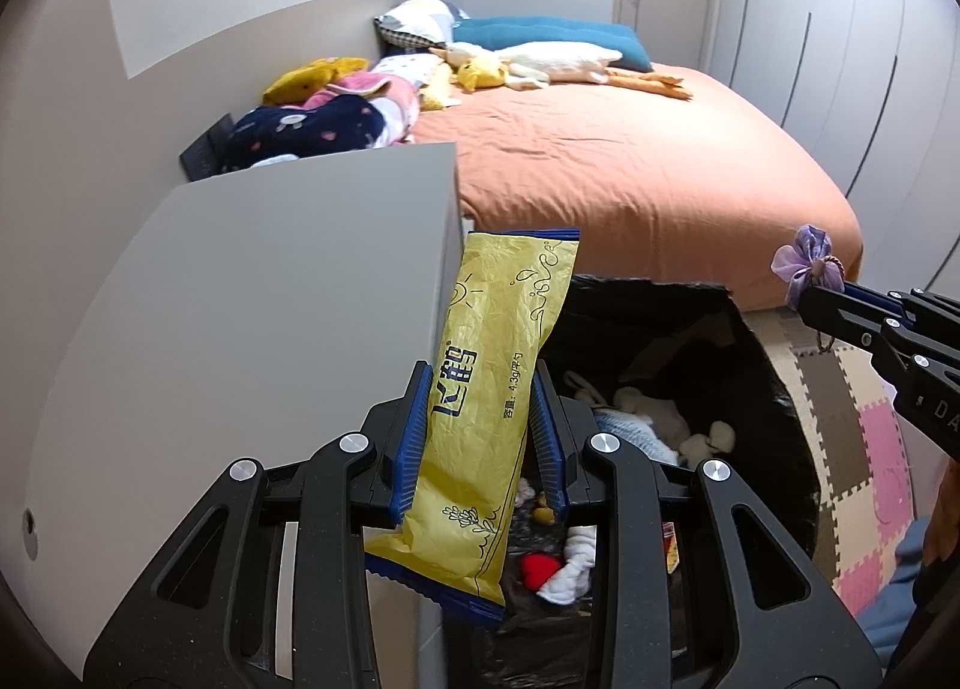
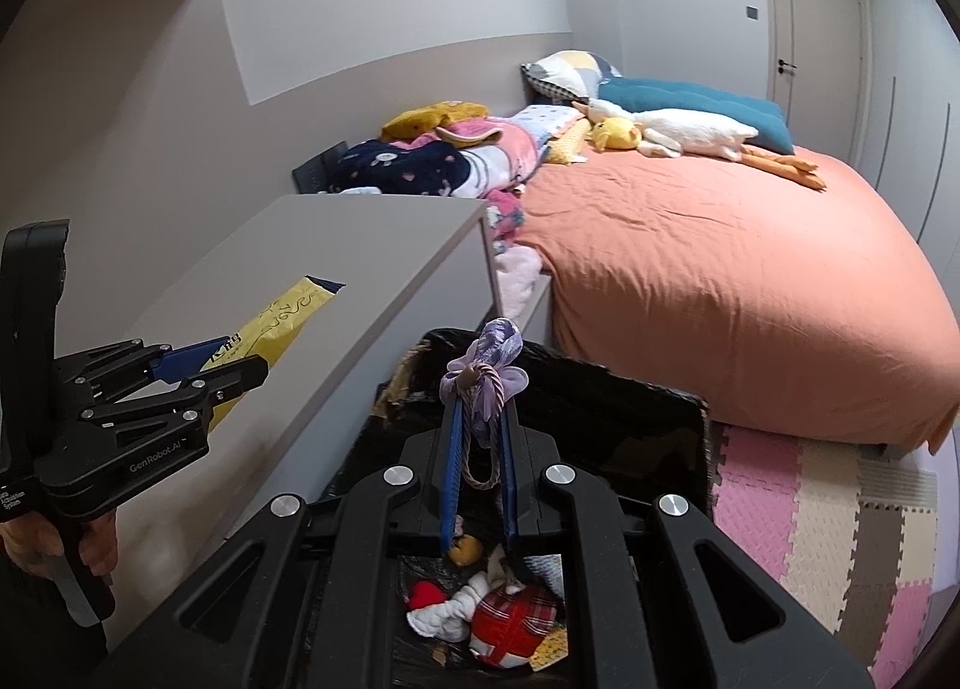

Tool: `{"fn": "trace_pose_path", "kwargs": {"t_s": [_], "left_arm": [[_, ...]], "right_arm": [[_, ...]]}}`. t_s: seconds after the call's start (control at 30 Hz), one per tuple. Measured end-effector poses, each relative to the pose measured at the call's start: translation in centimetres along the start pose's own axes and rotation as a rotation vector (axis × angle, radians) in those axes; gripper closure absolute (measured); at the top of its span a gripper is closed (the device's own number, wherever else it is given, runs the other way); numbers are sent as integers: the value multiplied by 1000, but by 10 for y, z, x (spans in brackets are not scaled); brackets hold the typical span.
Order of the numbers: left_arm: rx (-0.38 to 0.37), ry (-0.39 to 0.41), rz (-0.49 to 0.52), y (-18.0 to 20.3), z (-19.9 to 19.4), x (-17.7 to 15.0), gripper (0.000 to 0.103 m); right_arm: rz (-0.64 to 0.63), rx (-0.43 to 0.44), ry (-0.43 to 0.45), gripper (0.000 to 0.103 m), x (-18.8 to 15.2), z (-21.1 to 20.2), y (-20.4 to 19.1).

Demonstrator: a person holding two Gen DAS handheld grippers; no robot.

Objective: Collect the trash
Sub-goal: 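Carry the snack bar and purple scrunchie over the trash bin, then open both tools to drop the snack bar and scrunchie into the bin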

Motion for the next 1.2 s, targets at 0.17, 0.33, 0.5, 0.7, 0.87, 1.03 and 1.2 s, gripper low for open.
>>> {"fn": "trace_pose_path", "kwargs": {"t_s": [0.17, 0.33, 0.5, 0.7, 0.87, 1.03, 1.2], "left_arm": [[-13, 2, 30, 20, 2, 5, 71], [-29, -3, 52, 38, 5, 8, 71], [-56, -9, 70, 55, 8, 10, 71], [-68, -28, 66, 66, 16, 10, 71], [-71, -34, 83, 73, 20, 7, 71], [-76, -37, 91, 76, 21, 5, 71], [-73, -50, 95, 76, 25, 5, 71]], "right_arm": [[22, -27, 4, 91, -3, -6, 17], [42, -57, 13, 91, -5, -13, 30], [63, -90, 22, 91, -8, -19, 43], [78, -131, 31, 91, -8, -23, 54], [85, -143, 30, 91, -8, -23, 59], [87, -142, 26, 91, -8, -21, 60], [90, -147, 20, 91, -7, -18, 59]]}}
Point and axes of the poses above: each gripper's, at about its wrist camera, not at the fingertips, and z roughly the way its jaws point, y to its right, x to its top, the point moved 1 cm from there along z, roughly the way its jaws point, and after that the axes turned 2 degrees about -y, right-handed, at the moved point
